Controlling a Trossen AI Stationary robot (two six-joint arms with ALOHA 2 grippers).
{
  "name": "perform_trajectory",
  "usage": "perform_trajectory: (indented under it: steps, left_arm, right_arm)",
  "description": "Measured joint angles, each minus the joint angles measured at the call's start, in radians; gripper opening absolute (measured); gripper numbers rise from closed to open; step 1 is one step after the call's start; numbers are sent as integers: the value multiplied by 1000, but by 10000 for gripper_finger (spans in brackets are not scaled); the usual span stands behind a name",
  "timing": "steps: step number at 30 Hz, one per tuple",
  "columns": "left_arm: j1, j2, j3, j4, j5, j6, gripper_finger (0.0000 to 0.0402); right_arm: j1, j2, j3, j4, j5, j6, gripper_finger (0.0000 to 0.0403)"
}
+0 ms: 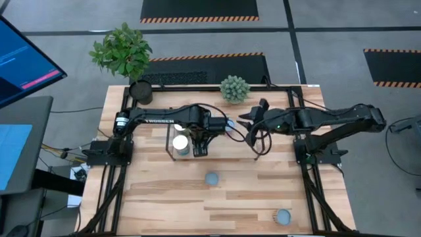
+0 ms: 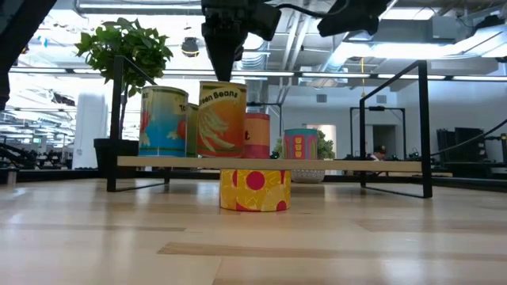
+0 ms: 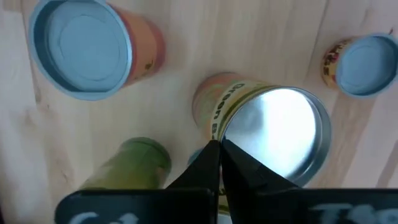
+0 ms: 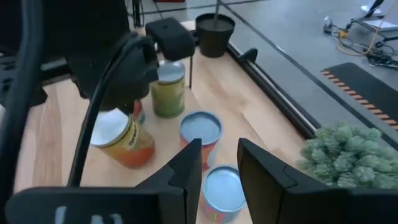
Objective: Pick and place cans onto a shelf
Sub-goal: Put the canned green peas on the shelf
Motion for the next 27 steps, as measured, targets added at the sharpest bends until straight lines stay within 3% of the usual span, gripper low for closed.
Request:
perform_trajectory:
  steps: [22,27]
  left_arm:
    - [23,0,0,6,-36,21,0]
    - [37,0,0,6,-37,14,22]
  right_arm:
    - [-39,-27,-1,-32,-4,-27,127]
    - [-39,-23,-1,-47,-4,-26,127]
